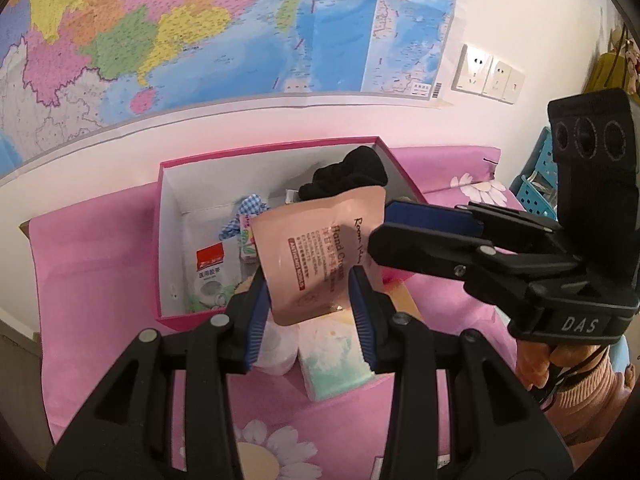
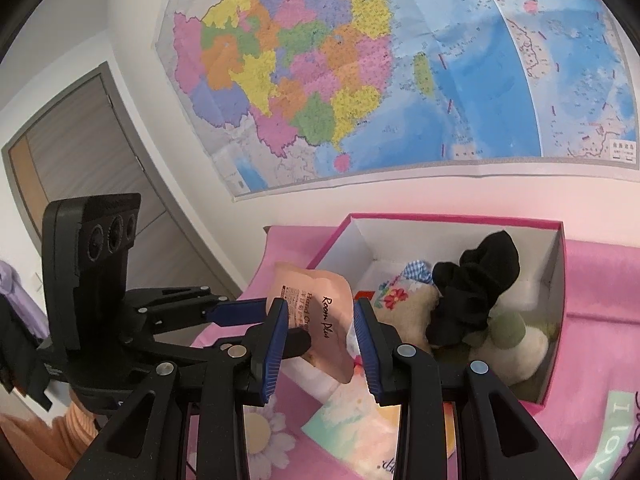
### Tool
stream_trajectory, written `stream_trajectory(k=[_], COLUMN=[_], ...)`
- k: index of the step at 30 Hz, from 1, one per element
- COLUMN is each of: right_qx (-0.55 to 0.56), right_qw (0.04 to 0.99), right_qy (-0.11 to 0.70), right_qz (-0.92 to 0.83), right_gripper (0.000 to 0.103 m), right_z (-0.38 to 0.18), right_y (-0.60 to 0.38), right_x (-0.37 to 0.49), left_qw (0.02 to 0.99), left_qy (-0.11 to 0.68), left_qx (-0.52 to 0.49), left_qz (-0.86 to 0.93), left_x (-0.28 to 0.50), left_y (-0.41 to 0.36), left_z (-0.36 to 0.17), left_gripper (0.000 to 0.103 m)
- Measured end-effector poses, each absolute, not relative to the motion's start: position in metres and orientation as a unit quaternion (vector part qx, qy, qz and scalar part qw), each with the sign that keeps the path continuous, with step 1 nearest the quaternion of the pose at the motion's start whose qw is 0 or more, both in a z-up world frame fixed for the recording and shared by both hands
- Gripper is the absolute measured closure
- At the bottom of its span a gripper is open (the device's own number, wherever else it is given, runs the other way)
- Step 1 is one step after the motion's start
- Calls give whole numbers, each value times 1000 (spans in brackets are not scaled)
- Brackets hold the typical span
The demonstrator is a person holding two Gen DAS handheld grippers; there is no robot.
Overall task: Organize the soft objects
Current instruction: 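Lower the pink pouch into the pink box and open the right gripper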
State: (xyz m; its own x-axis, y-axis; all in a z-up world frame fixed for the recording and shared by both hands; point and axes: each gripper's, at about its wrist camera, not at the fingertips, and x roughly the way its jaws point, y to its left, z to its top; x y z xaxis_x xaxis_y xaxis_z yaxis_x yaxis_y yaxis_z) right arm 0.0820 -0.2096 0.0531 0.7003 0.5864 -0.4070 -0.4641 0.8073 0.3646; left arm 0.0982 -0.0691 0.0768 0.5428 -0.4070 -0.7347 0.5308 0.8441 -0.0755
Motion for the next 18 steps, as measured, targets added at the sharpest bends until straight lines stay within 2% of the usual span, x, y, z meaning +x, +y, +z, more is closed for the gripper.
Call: stream_trajectory(k=[18], right_qx=[121], right_qw=[915], right_qy=[264], right_qz=[279], right_gripper=[69], right_z=[55], right_y=[-204], right_x=[102], left_qw=[878], left_qy=[400], left_qx=[77], left_qz=[-250], left_x=[120], left_y=[-67], left_z=[77], left_gripper=[62])
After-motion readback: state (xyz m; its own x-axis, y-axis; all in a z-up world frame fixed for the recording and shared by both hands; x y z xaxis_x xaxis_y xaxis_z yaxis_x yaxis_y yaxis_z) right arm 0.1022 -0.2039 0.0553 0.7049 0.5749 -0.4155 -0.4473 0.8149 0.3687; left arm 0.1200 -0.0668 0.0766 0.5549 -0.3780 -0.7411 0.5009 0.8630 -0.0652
